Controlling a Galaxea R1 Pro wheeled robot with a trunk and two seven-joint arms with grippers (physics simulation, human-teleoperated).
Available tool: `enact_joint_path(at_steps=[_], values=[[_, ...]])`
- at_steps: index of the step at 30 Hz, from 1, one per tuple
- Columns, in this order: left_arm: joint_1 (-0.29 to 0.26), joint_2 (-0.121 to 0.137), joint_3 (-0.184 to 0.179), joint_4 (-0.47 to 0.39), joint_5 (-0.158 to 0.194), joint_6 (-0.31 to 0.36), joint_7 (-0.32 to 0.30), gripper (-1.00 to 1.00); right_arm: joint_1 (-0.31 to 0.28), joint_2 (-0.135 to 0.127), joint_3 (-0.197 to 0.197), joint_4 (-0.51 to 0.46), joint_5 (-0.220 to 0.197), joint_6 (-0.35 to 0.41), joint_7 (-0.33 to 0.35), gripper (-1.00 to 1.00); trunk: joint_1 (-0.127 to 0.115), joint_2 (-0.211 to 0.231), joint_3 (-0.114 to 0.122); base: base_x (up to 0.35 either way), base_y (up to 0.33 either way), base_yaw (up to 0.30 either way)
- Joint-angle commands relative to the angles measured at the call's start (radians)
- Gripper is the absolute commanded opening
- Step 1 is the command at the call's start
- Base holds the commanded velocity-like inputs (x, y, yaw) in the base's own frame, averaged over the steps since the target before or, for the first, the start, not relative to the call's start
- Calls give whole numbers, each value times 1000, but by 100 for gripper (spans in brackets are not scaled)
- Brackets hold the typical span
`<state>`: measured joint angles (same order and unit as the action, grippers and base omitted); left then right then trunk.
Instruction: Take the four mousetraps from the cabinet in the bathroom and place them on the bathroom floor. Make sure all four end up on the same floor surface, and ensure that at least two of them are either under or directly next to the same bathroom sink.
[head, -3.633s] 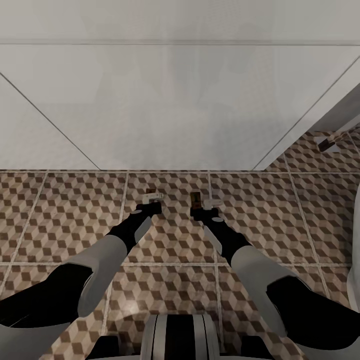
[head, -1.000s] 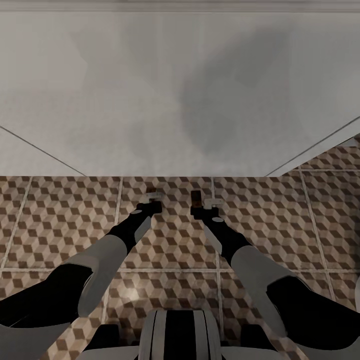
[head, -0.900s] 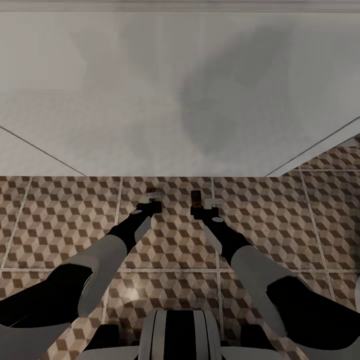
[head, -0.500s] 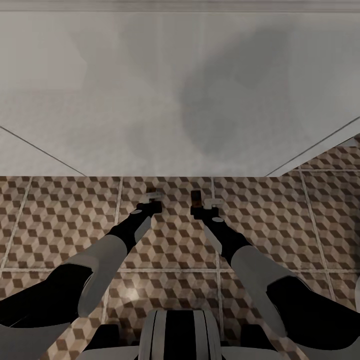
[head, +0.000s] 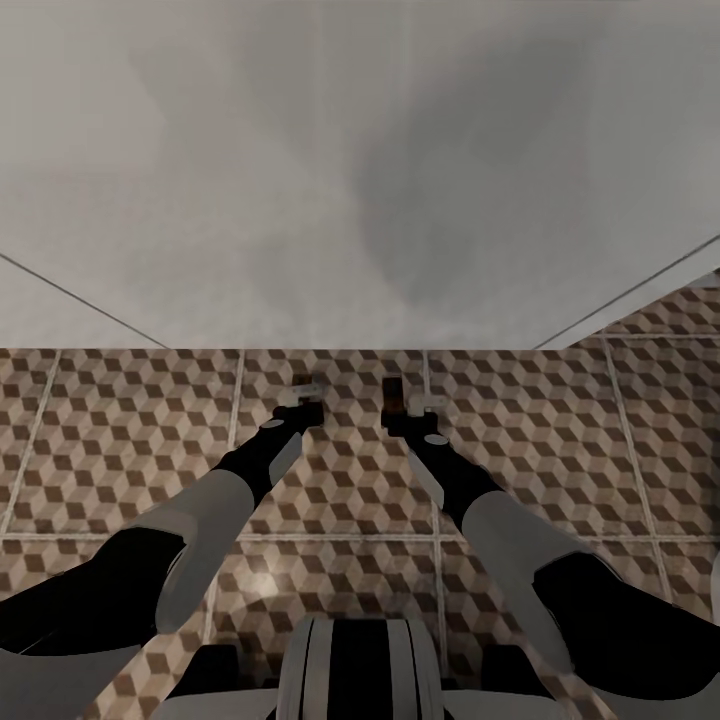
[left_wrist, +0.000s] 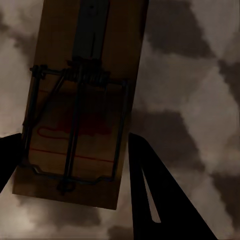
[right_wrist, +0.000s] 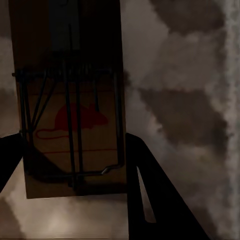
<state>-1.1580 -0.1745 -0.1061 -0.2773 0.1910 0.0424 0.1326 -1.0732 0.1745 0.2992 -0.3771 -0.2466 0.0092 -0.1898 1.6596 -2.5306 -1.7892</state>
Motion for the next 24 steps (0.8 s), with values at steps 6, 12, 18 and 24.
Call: enact_joint_path(at_steps=[6,12,18,24], values=[[0,0,-7,-2,5,5,10,-100,-1,0,6,0,-11,-1,-7,-100,2,-1,-20,0,0,0],[0,0,-7,-2,5,5,10,-100,-1,0,6,0,-11,-1,-7,-100,2,-1,-20,0,0,0],[0,0,-7,-2,5,5,10,-100,-1,0,6,0,-11,-2,-7,-100,2,-1,-20,0,0,0],[0,0,-7,-2,4,4,10,-100,-1,0,6,0,-11,-2,-6,-100,2,-1,-20,0,0,0]])
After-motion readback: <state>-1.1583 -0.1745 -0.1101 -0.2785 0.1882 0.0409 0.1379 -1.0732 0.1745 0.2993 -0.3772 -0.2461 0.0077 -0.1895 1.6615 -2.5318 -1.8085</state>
